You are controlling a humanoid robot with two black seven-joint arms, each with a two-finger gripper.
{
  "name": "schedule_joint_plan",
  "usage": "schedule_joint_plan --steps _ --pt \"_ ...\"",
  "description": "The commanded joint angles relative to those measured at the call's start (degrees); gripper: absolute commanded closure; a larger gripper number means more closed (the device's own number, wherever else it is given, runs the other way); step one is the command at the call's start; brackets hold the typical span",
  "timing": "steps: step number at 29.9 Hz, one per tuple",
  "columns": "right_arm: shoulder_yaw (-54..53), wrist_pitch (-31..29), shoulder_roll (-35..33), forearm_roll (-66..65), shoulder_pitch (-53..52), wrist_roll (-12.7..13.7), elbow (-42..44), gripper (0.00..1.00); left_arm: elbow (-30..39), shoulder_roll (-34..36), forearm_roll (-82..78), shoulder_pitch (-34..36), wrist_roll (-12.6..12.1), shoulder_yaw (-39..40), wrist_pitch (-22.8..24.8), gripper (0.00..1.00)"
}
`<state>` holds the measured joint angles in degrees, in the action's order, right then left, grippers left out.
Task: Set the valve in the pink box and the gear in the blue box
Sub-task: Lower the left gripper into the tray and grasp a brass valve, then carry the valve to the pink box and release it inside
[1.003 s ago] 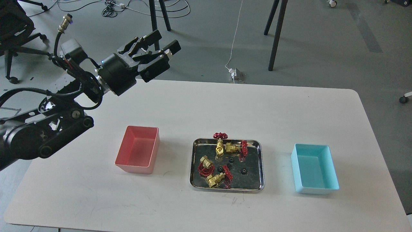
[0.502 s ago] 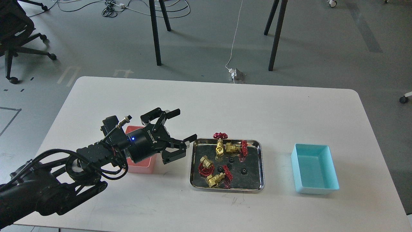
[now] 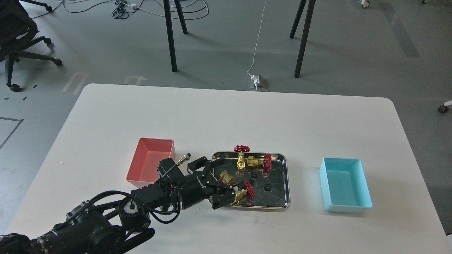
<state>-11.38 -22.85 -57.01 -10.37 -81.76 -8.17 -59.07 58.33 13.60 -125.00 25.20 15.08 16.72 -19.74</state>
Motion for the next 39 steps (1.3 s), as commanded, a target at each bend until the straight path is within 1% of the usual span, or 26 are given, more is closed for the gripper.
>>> schedule_joint_plan --steps 1,9,10,13,15,17,20,21,22,25,29,30,33,35,37,39 --pt "0.0 0.1 0.0 0.0 0.0 0.0 0.0 0.01 -3.1 -1.6 0.0 0.1 -0.8 0.1 0.1 0.00" --pt "0.0 0.1 0.3 0.0 0.1 0.0 0.1 0.01 -6.9 -3.5 0.0 0.2 -1.2 0.1 0.1 0.00" --pt "0.0 0.0 0.3 0.0 0.1 0.0 0.1 0.01 -7.3 -3.6 0.0 0.2 -1.3 0.1 0.1 0.03" --pt "0.0 0.1 0.3 -0.1 0.1 -0.1 0.1 0.01 -7.4 -3.6 0.0 0.1 -1.4 0.1 0.3 0.17" --pt "0.0 0.1 0.3 -0.2 0.1 -0.1 0.1 0.01 -7.4 -3.7 0.0 0.0 -1.4 0.1 0.4 0.22" --pt "0.0 0.1 0.3 -0.2 0.1 -0.1 0.1 0.01 -7.4 -3.7 0.0 0.0 -1.3 0.2 1.1 0.24" --pt "0.0 0.3 0.4 -0.9 0.1 -0.2 0.2 0.01 -7.3 -3.5 0.0 0.0 -0.5 0.2 1.4 0.37" --pt "-0.1 0.3 0.4 -1.1 0.1 -0.2 0.2 0.01 -7.2 -3.5 0.0 -0.1 -0.5 0.1 1.4 0.41" --pt "-0.1 0.3 0.4 -1.4 0.1 -0.2 0.2 0.01 -6.9 -3.4 0.0 -0.1 -0.5 0.1 1.3 0.48" --pt "0.0 0.8 0.4 -1.7 0.2 -0.3 0.2 0.01 -6.5 -3.3 0.0 -0.5 -0.6 0.3 1.4 0.60" --pt "0.3 0.9 0.4 -1.8 0.5 -0.3 0.3 0.01 -5.4 -3.0 0.0 -0.6 -1.2 1.2 1.4 0.90" --pt "0.4 1.0 0.4 -1.8 0.6 -0.3 0.3 0.01 -5.1 -2.8 0.0 -0.6 -1.3 1.3 1.4 0.93" --pt "0.5 1.0 0.3 -1.8 0.7 -0.3 0.3 0.01 -3.8 -2.5 0.0 -0.6 -1.3 2.8 1.4 0.93" --pt "0.5 1.0 0.3 -1.8 0.9 -0.3 0.4 0.01 -2.4 -2.2 0.0 -0.5 -1.3 5.4 1.5 0.93" --pt "0.7 1.0 0.3 -1.8 0.9 -0.3 0.8 0.01 0.4 -0.5 0.0 -0.5 -1.3 7.9 1.9 0.93" --pt "0.7 1.0 0.3 -1.8 0.9 -0.3 1.1 0.01 4.9 2.9 0.0 -0.5 -1.3 9.2 3.4 0.93"
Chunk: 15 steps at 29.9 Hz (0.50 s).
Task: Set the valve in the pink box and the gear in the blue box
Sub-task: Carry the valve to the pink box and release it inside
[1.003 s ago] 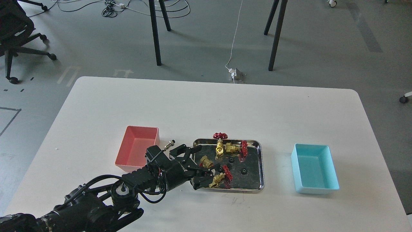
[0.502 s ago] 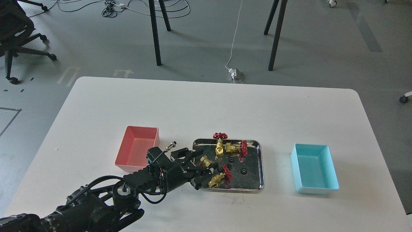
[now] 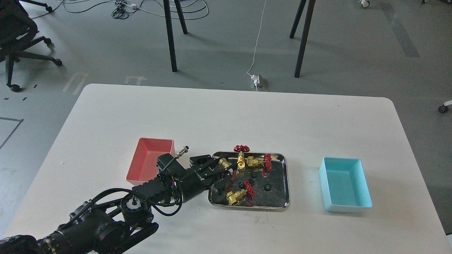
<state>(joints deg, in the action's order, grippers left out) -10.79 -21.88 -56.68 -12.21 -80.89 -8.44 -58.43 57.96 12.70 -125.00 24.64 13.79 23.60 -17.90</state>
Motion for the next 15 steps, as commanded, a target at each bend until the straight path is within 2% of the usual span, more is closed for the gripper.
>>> schedule_joint_plan --steps 1,5,8,12,15 --pt "0.1 0.0 0.0 0.0 0.0 0.0 0.5 0.01 7.4 5.9 0.0 0.1 -0.1 2.7 2.1 0.93" --pt "0.1 0.0 -0.1 0.0 -0.1 0.1 0.5 0.01 15.0 18.1 0.3 -0.4 -1.7 5.1 2.1 0.92" --pt "0.0 0.0 -0.1 0.0 -0.1 0.0 0.4 0.01 16.4 25.1 2.7 -3.8 -1.7 6.5 0.4 0.92" --pt "-0.3 0.0 0.0 0.0 -0.1 0.0 0.4 0.01 16.4 29.3 5.5 -5.2 -1.7 6.2 -0.9 0.92" --pt "-0.2 0.0 0.0 0.0 -0.1 0.0 0.4 0.01 16.0 29.5 5.9 -6.6 -1.7 6.1 -0.9 0.92"
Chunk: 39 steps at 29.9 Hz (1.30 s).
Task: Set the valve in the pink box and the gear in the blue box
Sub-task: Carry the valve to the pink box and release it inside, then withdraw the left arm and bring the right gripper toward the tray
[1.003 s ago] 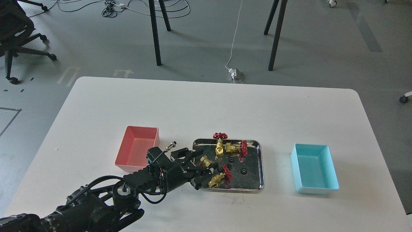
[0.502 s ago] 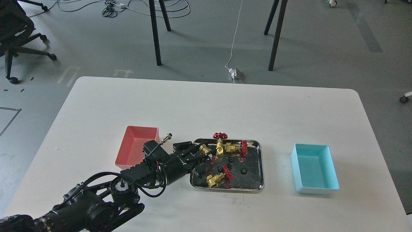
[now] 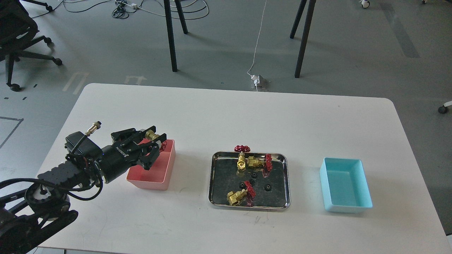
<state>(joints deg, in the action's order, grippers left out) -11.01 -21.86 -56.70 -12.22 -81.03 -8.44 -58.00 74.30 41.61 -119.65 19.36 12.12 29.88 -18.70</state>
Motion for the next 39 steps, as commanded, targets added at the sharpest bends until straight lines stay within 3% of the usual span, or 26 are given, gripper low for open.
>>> schedule_joint_plan --steps 1,9,14,27,29,31,39 --pt "0.0 0.0 0.0 0.0 0.1 0.0 0.0 0.01 -0.5 0.2 0.7 -1.7 -0.1 -0.2 -0.1 0.92" --pt "0.0 0.1 0.2 0.0 0.1 0.0 -0.1 0.01 -6.4 -3.5 0.7 -2.0 0.2 -0.3 -0.2 0.89" --pt "0.1 0.1 1.4 -0.1 0.1 0.0 0.1 0.01 -10.1 -4.9 0.7 -2.0 0.4 -0.5 -1.3 0.83" --pt "0.1 0.2 2.7 -1.1 0.3 -0.2 0.1 0.01 -10.2 -7.5 1.4 -2.0 0.2 0.4 -1.4 0.38" --pt "0.2 0.5 2.8 -1.1 0.6 -0.3 0.0 0.01 -10.2 -7.5 1.6 -2.0 0.2 0.6 -1.4 0.24" --pt "0.1 1.4 2.8 -1.1 1.3 -0.3 -0.2 0.01 -10.2 -7.5 2.3 -2.0 0.2 1.6 -1.3 0.00" --pt "0.4 1.7 2.7 -1.8 3.3 -0.1 -3.2 0.01 -9.4 -2.8 13.2 0.8 0.6 5.7 -0.4 0.00"
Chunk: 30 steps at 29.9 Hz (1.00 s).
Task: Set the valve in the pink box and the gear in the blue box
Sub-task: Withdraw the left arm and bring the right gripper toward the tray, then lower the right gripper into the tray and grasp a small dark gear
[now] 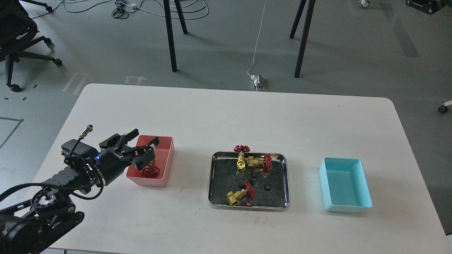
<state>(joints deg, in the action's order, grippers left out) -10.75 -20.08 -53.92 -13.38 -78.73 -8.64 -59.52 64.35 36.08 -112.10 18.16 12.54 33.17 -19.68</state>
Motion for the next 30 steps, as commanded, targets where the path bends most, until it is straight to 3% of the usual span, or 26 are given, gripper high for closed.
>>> schedule_joint_plan --steps 1,10,18,24,30 --pt "0.1 -0.1 0.0 -1.7 1.4 0.1 -2.5 0.01 0.6 3.5 8.5 3.7 0.2 2.8 1.4 0.00" --pt "4.1 -0.9 4.2 -34.6 3.9 -0.3 -16.0 0.01 -1.8 5.6 48.0 28.2 0.7 3.6 15.8 0.00" --pt "27.2 -1.5 10.0 -58.1 0.0 -3.4 -27.0 0.01 -8.4 5.4 65.6 44.9 0.2 3.2 19.3 0.00" --pt "38.5 -1.4 20.7 -66.6 -1.4 -7.0 -23.1 0.04 -14.2 4.8 65.7 48.4 0.2 3.4 18.9 0.00" --pt "42.8 -0.1 30.0 -70.1 -1.5 -10.7 -15.6 0.16 -14.3 4.1 65.7 48.7 0.2 3.6 18.5 0.00"
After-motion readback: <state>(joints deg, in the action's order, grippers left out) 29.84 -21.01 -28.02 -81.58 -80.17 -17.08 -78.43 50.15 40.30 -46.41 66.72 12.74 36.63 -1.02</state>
